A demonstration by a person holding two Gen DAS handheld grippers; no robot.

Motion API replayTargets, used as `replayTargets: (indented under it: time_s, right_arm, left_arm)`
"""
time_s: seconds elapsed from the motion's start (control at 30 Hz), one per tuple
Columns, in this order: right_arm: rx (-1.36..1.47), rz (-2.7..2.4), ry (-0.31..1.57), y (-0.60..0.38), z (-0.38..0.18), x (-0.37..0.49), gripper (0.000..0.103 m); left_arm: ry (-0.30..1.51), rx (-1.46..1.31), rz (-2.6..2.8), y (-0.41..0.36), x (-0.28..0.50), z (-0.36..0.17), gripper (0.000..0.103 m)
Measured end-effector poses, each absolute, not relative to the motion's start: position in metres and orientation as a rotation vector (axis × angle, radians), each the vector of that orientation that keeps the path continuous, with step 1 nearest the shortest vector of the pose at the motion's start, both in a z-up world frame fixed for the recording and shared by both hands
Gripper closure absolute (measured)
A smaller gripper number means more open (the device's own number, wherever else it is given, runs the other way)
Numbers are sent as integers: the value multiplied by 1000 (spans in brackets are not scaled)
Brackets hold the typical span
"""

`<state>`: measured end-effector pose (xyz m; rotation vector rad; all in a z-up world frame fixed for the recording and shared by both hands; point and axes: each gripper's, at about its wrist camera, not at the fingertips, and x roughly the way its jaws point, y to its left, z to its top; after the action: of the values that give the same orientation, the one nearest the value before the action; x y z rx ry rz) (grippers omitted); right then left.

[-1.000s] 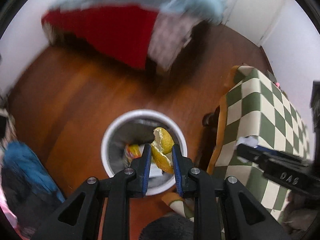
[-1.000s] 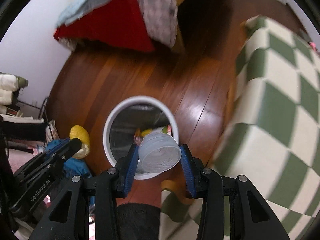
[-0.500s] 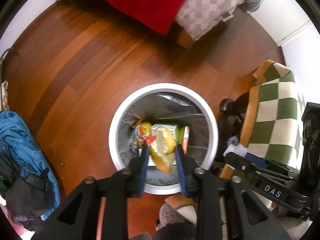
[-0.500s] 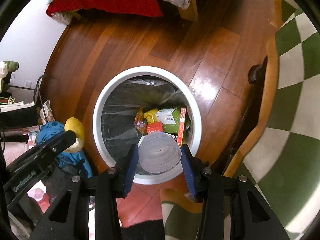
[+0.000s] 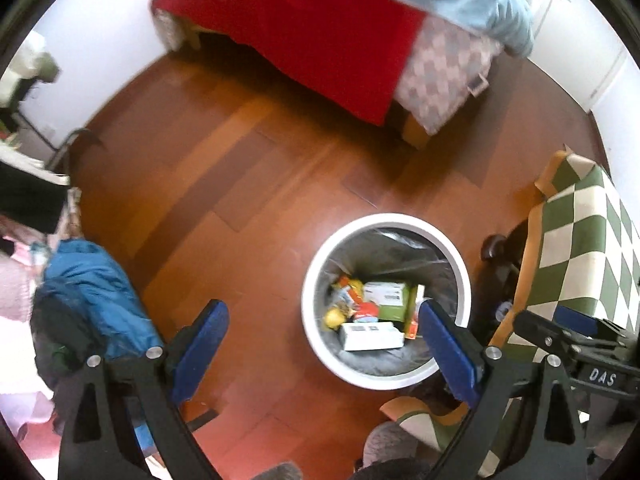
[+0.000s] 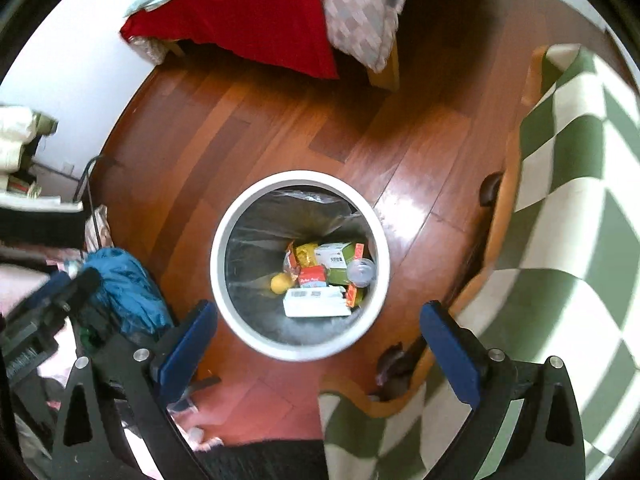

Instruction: Collect trash

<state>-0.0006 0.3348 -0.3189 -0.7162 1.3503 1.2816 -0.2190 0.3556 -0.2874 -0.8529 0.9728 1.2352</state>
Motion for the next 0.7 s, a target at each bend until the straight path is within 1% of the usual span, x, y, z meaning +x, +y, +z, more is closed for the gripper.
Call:
replayTargets:
  time_s: [0.17,0.37,0.7]
  right_arm:
    - [-712,1338,1287,303,-269,-2,0]
    - [-691,1436,1213,260,-195,1,0]
    - [-633,1555,1113,185,-91,4,0]
  left_arm:
    - [935,-826,1303,324,-228,-240,6]
    - [866,-825,1330,277,-232,-185,6]
    - [740,-814,1277,206,-233,-115,6]
